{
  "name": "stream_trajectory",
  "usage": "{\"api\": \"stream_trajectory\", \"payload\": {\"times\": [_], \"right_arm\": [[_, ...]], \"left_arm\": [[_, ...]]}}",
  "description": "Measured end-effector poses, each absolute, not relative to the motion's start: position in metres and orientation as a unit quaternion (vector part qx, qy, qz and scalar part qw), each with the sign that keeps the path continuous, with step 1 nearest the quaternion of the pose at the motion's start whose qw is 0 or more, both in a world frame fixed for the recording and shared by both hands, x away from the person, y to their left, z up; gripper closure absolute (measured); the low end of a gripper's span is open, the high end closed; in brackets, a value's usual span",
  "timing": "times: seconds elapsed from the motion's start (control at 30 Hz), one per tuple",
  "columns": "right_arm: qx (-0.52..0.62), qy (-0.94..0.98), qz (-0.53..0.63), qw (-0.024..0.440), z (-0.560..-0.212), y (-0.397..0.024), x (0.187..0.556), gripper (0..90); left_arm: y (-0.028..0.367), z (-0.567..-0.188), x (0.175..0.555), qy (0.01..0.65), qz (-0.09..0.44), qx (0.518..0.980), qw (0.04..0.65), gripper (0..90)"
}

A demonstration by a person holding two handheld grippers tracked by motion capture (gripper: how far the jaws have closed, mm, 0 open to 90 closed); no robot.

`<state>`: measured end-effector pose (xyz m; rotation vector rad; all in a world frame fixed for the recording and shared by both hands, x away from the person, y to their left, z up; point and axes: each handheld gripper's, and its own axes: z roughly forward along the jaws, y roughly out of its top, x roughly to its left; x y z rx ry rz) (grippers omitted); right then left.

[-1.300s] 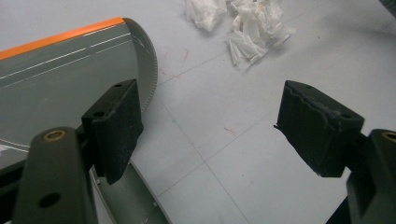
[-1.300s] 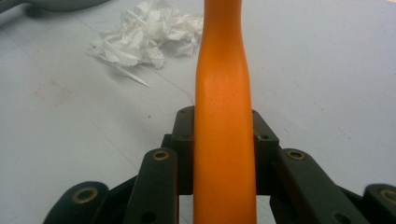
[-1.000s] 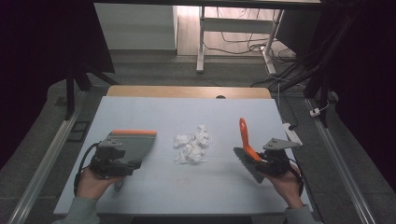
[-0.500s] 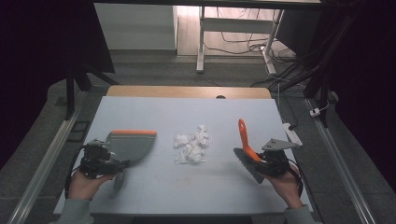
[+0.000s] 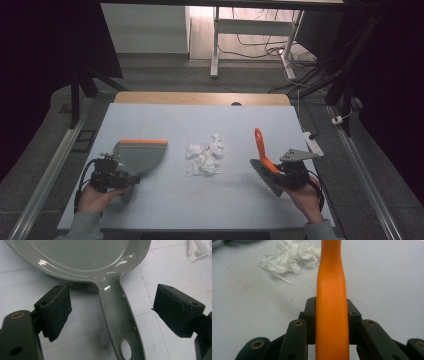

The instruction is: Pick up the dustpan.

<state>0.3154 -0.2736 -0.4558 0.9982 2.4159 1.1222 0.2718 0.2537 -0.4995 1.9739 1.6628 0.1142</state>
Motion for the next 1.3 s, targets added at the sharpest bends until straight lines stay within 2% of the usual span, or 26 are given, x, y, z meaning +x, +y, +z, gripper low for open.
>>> {"api": "stream_trajectory", "payload": {"times": [0.23,0.4,1.07,1.3], "right_arm": [[0.347,0.84,0.39,0.146,-0.457,-0.275,0.316,70.1],[0.345,0.84,0.391,0.148,-0.456,-0.275,0.316,70.2],[0.347,0.84,0.388,0.151,-0.456,-0.273,0.316,70.2],[0.346,0.841,0.388,0.152,-0.456,-0.273,0.316,70.1]], "left_arm": [[0.247,-0.509,0.277,0.623,0.036,0.736,0.261,17.0],[0.242,-0.515,0.279,0.623,0.037,0.736,0.262,21.9],[0.247,-0.524,0.284,0.638,0.025,0.715,0.284,53.7],[0.249,-0.525,0.285,0.646,0.025,0.708,0.285,58.8]]}}
